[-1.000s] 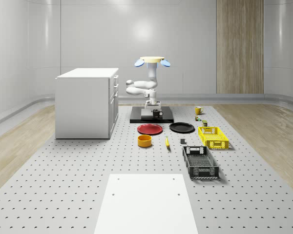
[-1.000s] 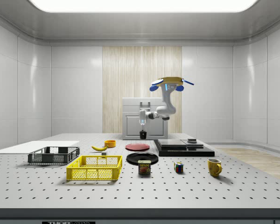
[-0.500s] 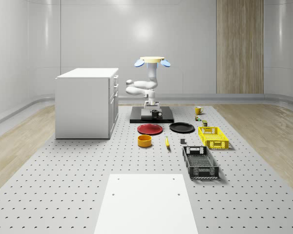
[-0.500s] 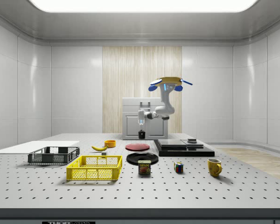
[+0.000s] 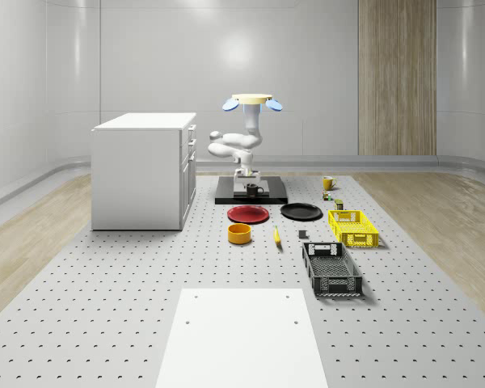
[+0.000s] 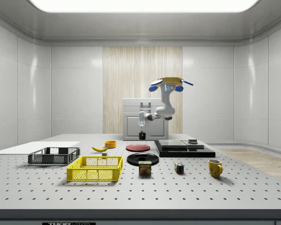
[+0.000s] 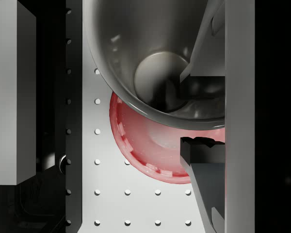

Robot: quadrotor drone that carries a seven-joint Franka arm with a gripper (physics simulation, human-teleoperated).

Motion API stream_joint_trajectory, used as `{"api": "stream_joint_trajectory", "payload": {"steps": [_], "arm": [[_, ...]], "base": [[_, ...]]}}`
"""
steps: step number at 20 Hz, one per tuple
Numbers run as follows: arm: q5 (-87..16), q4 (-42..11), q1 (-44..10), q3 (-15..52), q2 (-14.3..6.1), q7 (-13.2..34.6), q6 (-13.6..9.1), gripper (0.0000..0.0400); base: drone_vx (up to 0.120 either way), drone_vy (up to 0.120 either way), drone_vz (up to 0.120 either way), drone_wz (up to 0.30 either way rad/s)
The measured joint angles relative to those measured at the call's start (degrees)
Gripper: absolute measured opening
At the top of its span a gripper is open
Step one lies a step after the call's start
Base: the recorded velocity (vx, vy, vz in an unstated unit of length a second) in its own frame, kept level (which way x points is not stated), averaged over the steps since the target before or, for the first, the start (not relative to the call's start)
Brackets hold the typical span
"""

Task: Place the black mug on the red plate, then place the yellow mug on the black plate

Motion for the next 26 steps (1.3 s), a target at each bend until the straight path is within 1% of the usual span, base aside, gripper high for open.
{"api": "stream_joint_trajectory", "payload": {"steps": [7, 10, 16, 22, 26], "arm": [[-4.89, 2.14, -0.59, -5.34, -0.14, -0.79, 2.51, 0.011], [-5.67, 3.67, -1.95, -6.11, 0.45, -0.71, 2.81, 0.011], [-5.62, 7.49, -5.86, -5.77, 2.23, -0.29, 2.6, 0.011], [-7.61, 10.31, -8.12, -7.87, 3.14, -0.15, 3.82, 0.011], [-8.36, 11.55, -8.25, -8.81, 3.26, -0.94, 4.67, 0.011]], "base": [[0.0, 0.0, 0.0, 0.0], [0.0, 0.0, 0.0, 0.0], [0.0, 0.0, 0.0, 0.0], [0.0, 0.0, 0.0, 0.0], [0.0, 0.0, 0.0, 0.0]]}}
